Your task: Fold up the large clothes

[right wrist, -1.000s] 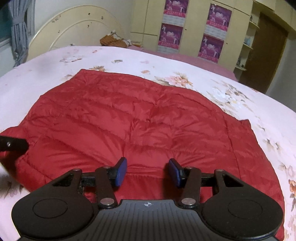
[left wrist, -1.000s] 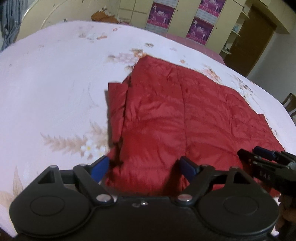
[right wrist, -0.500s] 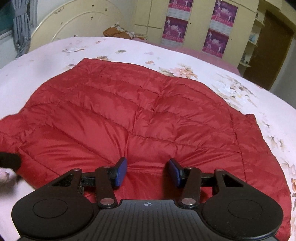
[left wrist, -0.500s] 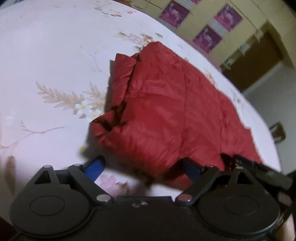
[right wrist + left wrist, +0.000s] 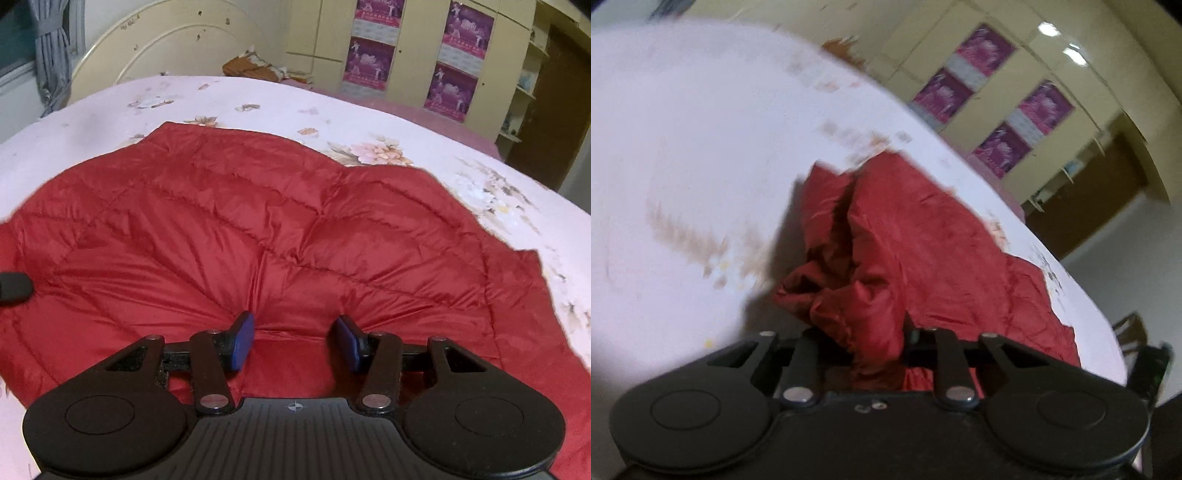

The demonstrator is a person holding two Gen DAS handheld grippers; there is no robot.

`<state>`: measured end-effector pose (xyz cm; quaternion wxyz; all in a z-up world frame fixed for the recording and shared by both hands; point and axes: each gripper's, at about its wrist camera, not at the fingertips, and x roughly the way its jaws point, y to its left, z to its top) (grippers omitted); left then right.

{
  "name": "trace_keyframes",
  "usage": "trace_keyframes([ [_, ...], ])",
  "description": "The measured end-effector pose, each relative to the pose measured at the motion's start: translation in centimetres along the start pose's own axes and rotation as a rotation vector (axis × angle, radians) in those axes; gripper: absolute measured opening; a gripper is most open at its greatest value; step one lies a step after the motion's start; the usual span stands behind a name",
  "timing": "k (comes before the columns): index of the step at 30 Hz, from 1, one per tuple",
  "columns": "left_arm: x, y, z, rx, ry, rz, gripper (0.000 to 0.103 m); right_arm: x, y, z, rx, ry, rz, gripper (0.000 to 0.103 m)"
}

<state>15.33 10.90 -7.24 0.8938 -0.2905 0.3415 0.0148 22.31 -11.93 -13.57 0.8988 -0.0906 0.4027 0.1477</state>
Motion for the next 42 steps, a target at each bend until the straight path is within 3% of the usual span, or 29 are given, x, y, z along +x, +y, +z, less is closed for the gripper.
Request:
trace_keyframes([
  [6, -2.6, -7.7, 1.1, 0.299, -0.098, -0.07, 0.017, -0.4, -1.6, 0.4, 0.058, 0.007, 0.066, 0.049],
  [11, -3.2, -14.2, 0.7, 0.494, -0.101, -0.167, 0.017, -6.5, -6.1, -0.3, 0.157, -0.046, 0.052, 0.049],
  [21, 1.9, -23.1, -5.5, 0.712, 0.032, -0.375, 0.017, -13.5, -13.4, -7.9, 0.323, 0.004, -0.115, 0.05],
  [28, 6.8, -25.9, -11.6, 0.843, 0.175, -0.413, 0.017, -16.0, -16.3, -10.6, 0.438, 0.0, -0.165, 0.05],
  [32, 7.6, -26.5, -12.9, 0.889, 0.193, -0.409, 0.026, -17.8, -17.9, -11.1, 0.483, -0.025, -0.192, 0.05],
  [33, 7.3, -26.6, -13.0, 0.895, 0.196, -0.417, 0.034, -18.3, -18.3, -11.0, 0.5, -0.04, -0.195, 0.05],
  [35, 6.7, -26.5, -12.1, 0.89, 0.219, -0.45, 0.059, -19.4, -19.1, -10.6, 0.546, -0.079, -0.183, 0.05],
  [36, 6.2, -26.3, -11.7, 0.886, 0.222, -0.466, 0.081, -19.8, -19.3, -10.2, 0.568, -0.096, -0.172, 0.05],
  [39, 4.6, -25.5, -10.7, 0.882, 0.187, -0.495, 0.081, -20.4, -19.6, -8.5, 0.598, -0.143, -0.129, 0.05],
  [42, 2.9, -23.7, -8.8, 0.808, 0.149, -0.488, 0.082, -20.5, -19.2, -6.9, 0.597, -0.168, -0.073, 0.05],
])
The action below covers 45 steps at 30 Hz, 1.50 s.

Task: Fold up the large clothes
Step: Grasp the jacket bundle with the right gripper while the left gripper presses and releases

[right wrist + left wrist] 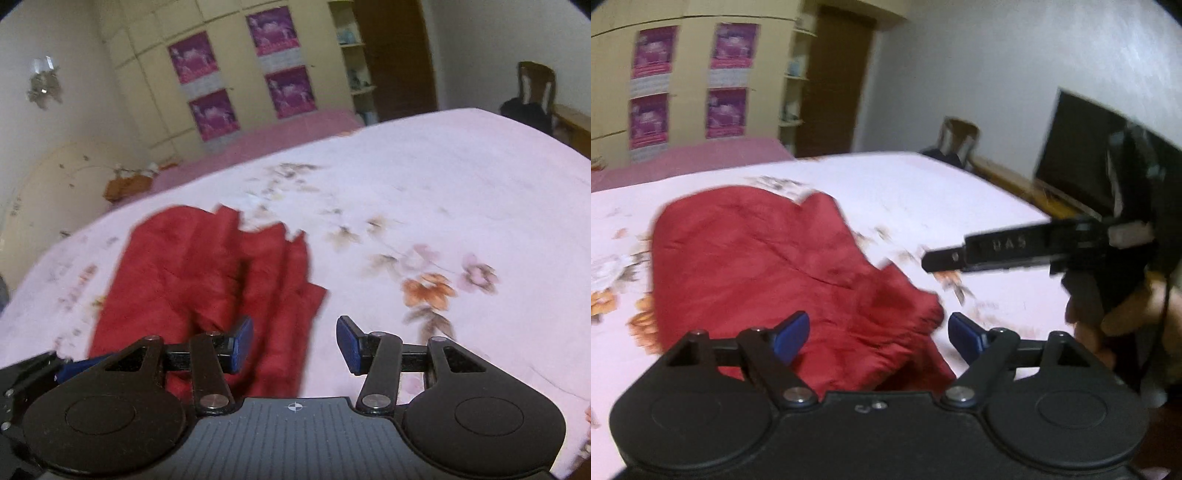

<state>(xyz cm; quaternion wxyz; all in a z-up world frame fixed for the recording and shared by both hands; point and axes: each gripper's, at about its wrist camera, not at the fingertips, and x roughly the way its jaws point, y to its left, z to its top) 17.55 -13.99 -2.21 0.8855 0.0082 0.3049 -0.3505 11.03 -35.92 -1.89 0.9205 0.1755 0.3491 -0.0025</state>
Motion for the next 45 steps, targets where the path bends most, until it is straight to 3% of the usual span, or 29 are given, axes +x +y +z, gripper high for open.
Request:
trace_keyframes([
  [3, -2.0, 2.5, 0.5, -0.079, -0.045, 0.066, 0.083, 0.5, 1.4, 0.4, 0.01, 0.007, 0.063, 0.05],
  [6, -2.5, 6.0, 0.5, -0.161, -0.058, 0.18, 0.079, 1.5, 2.9, 0.0, -0.009, 0.045, 0.095, 0.05],
  [9, -1.9, 9.9, 0.1, -0.286, -0.039, 0.227, 0.064, 2.9, 3.8, -1.2, -0.038, 0.101, 0.078, 0.05],
  [11, -0.7, 11.3, -0.3, -0.314, -0.032, 0.233, 0.054, 3.4, 3.8, -2.1, -0.048, 0.118, 0.07, 0.049],
  [12, -0.3, 11.8, -0.5, -0.312, -0.028, 0.233, 0.049, 3.3, 3.9, -2.4, -0.054, 0.12, 0.064, 0.042],
  [13, 0.3, 12.0, -0.8, -0.302, -0.023, 0.23, 0.044, 3.1, 3.7, -2.8, -0.057, 0.125, 0.073, 0.014],
  [16, 1.6, 12.1, -1.4, -0.277, -0.009, 0.195, 0.034, 2.4, 3.5, -3.3, -0.058, 0.121, 0.076, 0.01],
  [20, 3.3, 10.3, -1.7, -0.205, -0.013, 0.153, 0.035, 1.2, 2.6, -3.8, -0.054, 0.096, 0.031, 0.009],
  [24, 5.1, 9.2, -2.3, -0.183, 0.028, 0.13, 0.036, 2.9, 0.1, -5.3, 0.013, 0.169, -0.029, 0.009],
  [28, 6.2, 8.4, -2.7, -0.162, 0.05, 0.155, 0.036, 4.2, -1.3, -6.0, 0.046, 0.205, -0.054, 0.01],
  [36, 5.2, 7.5, -2.0, -0.148, 0.052, 0.183, 0.034, -0.5, -0.3, -1.8, -0.028, 0.029, -0.075, 0.023],
  [45, 5.1, 7.1, -1.8, -0.166, 0.064, 0.193, 0.035, 6.8, 2.8, 2.4, -0.127, -0.018, -0.031, 0.023],
])
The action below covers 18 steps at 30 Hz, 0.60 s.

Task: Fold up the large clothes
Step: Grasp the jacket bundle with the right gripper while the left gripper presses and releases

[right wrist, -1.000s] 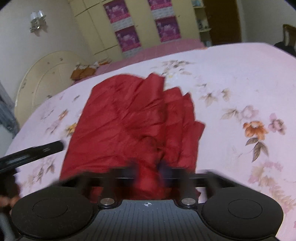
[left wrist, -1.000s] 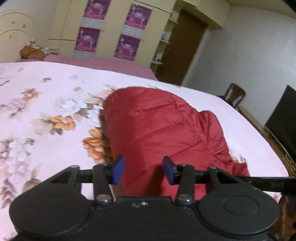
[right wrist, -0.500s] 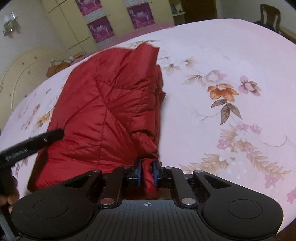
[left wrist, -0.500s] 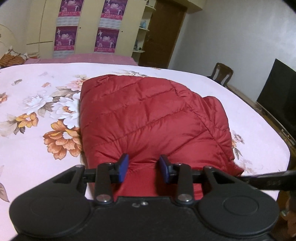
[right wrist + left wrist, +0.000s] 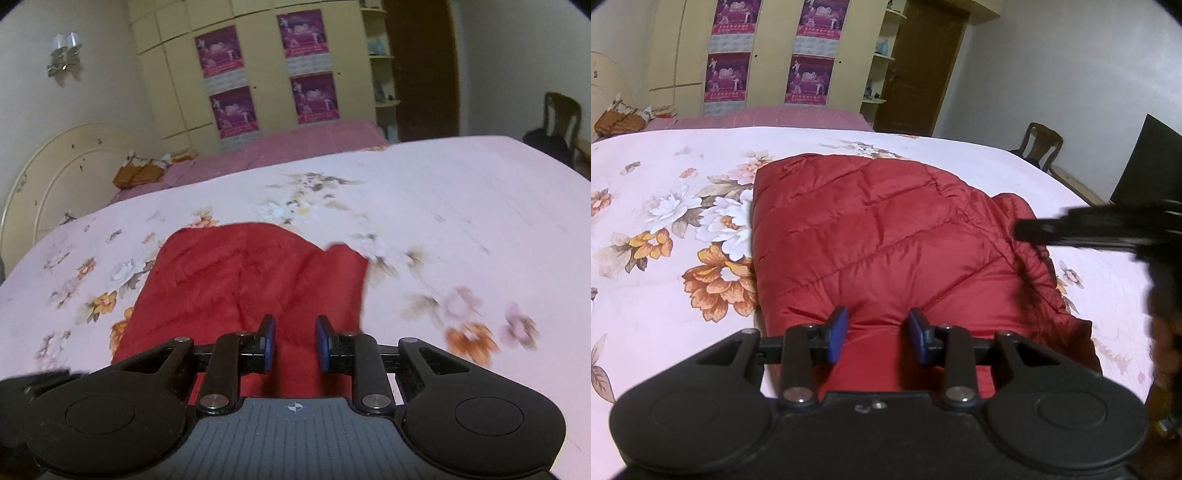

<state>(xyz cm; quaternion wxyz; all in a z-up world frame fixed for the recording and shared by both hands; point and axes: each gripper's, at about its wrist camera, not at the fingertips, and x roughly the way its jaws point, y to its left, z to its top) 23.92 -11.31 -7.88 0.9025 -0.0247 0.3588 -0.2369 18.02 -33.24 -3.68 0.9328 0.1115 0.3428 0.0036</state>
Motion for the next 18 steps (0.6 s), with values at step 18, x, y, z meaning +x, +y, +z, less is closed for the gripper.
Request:
trace_keyframes([
  [18, 4.0, 0.8, 3.6, -0.068, 0.027, 0.167, 0.052, 9.1, 0.1, -2.4, -0.129, 0.076, -0.076, 0.023],
])
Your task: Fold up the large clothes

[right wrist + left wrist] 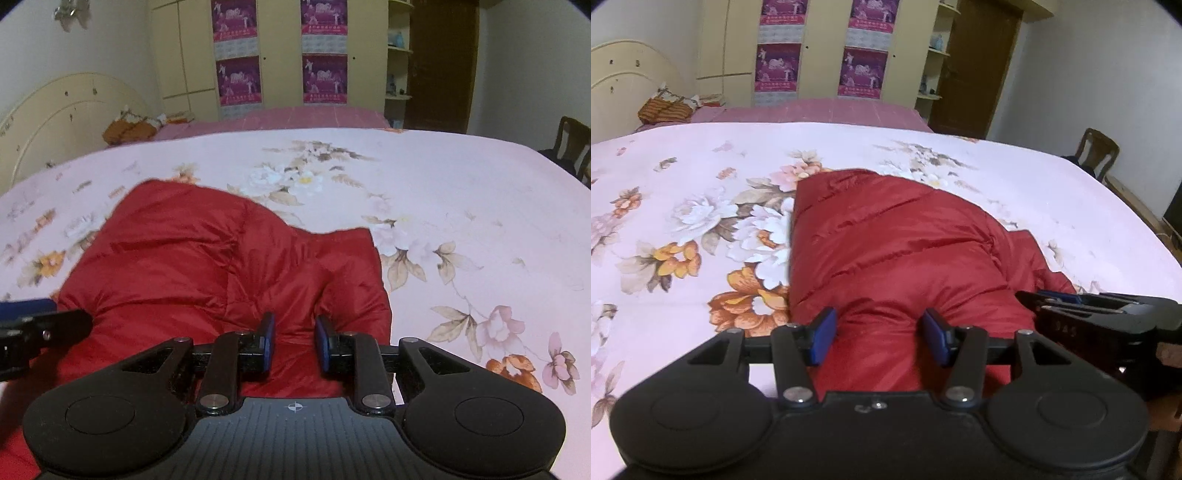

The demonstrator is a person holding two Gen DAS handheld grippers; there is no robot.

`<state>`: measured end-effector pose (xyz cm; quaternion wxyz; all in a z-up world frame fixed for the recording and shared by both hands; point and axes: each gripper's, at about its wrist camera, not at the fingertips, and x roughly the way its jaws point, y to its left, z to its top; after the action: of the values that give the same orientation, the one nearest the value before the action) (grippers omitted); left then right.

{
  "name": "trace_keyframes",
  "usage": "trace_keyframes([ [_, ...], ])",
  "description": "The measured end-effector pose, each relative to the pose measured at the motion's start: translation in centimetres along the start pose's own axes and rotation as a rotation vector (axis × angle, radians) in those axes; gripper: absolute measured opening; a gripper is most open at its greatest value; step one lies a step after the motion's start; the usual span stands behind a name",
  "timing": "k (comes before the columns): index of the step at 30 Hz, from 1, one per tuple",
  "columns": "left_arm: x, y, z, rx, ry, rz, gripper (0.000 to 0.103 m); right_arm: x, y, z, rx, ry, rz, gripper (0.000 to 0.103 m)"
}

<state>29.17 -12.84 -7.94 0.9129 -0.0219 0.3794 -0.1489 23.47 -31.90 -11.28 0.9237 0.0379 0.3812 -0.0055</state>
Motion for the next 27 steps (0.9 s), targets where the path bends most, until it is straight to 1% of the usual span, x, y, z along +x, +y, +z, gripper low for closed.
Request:
trace_keyframes([
  [4, 1.0, 0.5, -0.1, -0.005, 0.025, -0.03, 0.052, 0.8, -0.7, -0.6, 0.033, 0.007, 0.012, 0.023],
  [6, 0.9, 0.8, 0.5, -0.001, 0.041, -0.041, 0.051, 0.6, -0.8, 0.1, 0.034, 0.03, 0.018, 0.023],
  [8, 0.3, 1.3, 1.5, -0.016, 0.032, -0.066, 0.05, -0.4, -1.5, 1.0, 0.093, 0.044, 0.032, 0.023],
  [9, 0.0, 1.6, 2.0, -0.022, 0.014, -0.075, 0.05, -1.2, -1.9, 1.6, 0.133, 0.035, 0.046, 0.024],
  [10, -0.2, 1.9, 2.8, -0.021, -0.007, -0.078, 0.05, -2.0, -1.8, 2.1, 0.147, 0.017, 0.051, 0.024],
  [11, 0.0, 2.1, 3.4, -0.016, -0.021, -0.079, 0.05, -2.7, -1.7, 2.8, 0.148, -0.01, 0.046, 0.024],
  [13, 1.0, 2.5, 4.6, -0.006, -0.024, -0.078, 0.05, -3.2, -1.1, 4.1, 0.144, -0.051, 0.043, 0.024],
  [15, 2.3, 2.7, 5.5, -0.005, -0.022, -0.074, 0.05, -2.4, -0.6, 5.3, 0.143, -0.057, 0.042, 0.024],
  [18, 4.3, 2.9, 5.9, -0.004, -0.008, -0.074, 0.05, -0.1, 0.1, 5.9, 0.127, -0.033, 0.006, 0.024],
  [19, 4.9, 2.9, 5.9, 0.002, -0.003, -0.07, 0.052, 0.8, 0.1, 5.7, 0.122, -0.016, -0.011, 0.024],
  [22, 6.5, 2.8, 5.3, 0.029, 0.025, -0.072, 0.053, 3.2, -0.3, 4.4, 0.122, 0.035, -0.052, 0.024],
  [26, 7.5, 2.3, 4.9, 0.055, 0.041, -0.059, 0.053, 4.5, -0.8, 3.2, 0.128, 0.035, -0.07, 0.025],
  [27, 7.7, 2.3, 5.0, 0.054, 0.047, -0.058, 0.053, 4.7, -0.8, 3.0, 0.12, 0.032, -0.076, 0.027],
])
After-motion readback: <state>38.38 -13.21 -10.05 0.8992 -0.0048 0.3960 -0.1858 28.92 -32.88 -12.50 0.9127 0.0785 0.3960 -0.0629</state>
